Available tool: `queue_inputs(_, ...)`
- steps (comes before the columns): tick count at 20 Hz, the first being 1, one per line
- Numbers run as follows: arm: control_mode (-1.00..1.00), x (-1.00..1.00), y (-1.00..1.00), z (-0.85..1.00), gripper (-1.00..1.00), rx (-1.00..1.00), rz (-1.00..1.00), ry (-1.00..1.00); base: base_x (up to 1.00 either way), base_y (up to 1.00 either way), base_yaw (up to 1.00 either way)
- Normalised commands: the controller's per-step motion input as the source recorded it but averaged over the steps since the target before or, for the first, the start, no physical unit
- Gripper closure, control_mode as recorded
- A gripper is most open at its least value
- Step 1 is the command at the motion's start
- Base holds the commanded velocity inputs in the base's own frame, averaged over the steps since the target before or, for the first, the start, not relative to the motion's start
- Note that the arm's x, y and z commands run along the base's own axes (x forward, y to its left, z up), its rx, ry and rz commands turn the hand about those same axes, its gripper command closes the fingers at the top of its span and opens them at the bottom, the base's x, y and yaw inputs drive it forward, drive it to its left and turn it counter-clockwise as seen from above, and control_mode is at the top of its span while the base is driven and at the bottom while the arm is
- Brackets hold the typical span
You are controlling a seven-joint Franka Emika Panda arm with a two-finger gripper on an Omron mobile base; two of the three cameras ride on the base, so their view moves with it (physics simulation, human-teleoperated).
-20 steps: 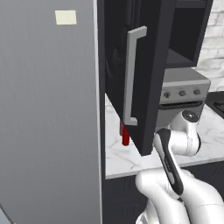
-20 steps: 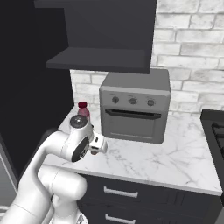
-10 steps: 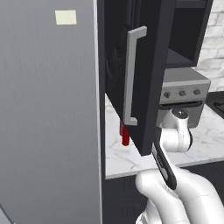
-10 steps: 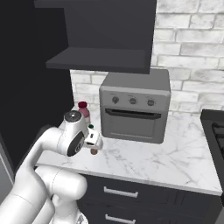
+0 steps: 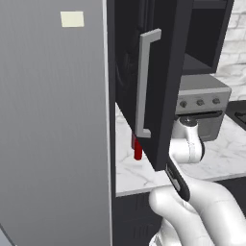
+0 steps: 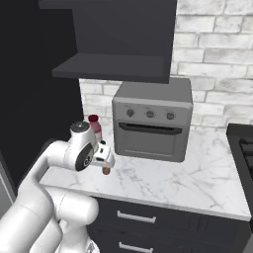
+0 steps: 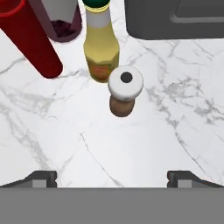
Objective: There are various items on the counter. Only move the condiments/shakers into the cabinet.
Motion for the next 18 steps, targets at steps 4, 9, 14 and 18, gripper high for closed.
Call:
queue_inputs(4, -1.0, 0.0, 0.0, -0.32, -1.0, 0.0, 0.0, -0.04, 0.0, 0.0, 0.0)
queue_inputs(9, -1.0, 0.0, 0.0, -0.14, -1.0, 0.0, 0.0, -0.09, 0.0, 0.0, 0.0)
queue_inputs(14, -1.0, 0.08, 0.0, -0.13, -1.0, 0.0, 0.0, -0.08, 0.0, 0.0, 0.0)
queue_inputs(18, -1.0, 0.16, 0.0, -0.16, -1.0, 0.0, 0.0, -0.02, 0.0, 0.0, 0.0)
